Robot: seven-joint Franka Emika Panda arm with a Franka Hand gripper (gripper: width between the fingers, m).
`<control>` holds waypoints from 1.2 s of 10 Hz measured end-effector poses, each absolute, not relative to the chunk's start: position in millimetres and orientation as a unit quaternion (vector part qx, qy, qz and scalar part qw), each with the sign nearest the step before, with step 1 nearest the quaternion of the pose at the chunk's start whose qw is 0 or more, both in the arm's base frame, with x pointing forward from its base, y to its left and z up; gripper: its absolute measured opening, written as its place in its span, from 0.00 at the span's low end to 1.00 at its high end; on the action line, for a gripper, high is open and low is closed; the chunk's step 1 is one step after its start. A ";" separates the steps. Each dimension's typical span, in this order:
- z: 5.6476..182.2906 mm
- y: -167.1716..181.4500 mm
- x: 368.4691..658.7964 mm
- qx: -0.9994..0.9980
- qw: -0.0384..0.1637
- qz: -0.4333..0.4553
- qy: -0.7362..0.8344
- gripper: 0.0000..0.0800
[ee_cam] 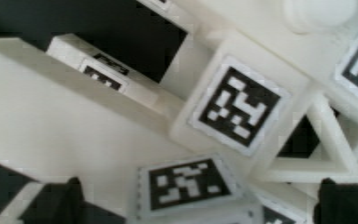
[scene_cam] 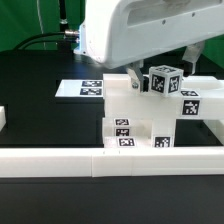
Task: Assemble chair
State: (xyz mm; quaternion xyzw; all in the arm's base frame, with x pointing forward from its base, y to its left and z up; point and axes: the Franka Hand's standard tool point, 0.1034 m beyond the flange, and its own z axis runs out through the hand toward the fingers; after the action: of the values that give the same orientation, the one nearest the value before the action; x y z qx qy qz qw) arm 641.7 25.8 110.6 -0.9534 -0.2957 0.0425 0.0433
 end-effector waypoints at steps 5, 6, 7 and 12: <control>110.2 25.9 641.4 -0.955 0.043 0.043 -0.289 0.35; 110.2 25.9 641.4 -0.956 0.043 0.043 -0.286 0.35; 110.1 25.8 641.4 -0.959 0.043 0.044 -0.275 0.35; 109.1 22.8 641.1 -0.996 0.030 0.021 -0.081 0.35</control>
Offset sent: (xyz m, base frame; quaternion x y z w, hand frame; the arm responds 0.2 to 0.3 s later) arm 0.0000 0.0000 0.0000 0.0000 0.0000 0.0000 1.0000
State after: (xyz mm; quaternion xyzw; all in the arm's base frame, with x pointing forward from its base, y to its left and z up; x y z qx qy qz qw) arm 641.1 22.8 109.1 -0.9961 -0.0808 0.0207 0.0298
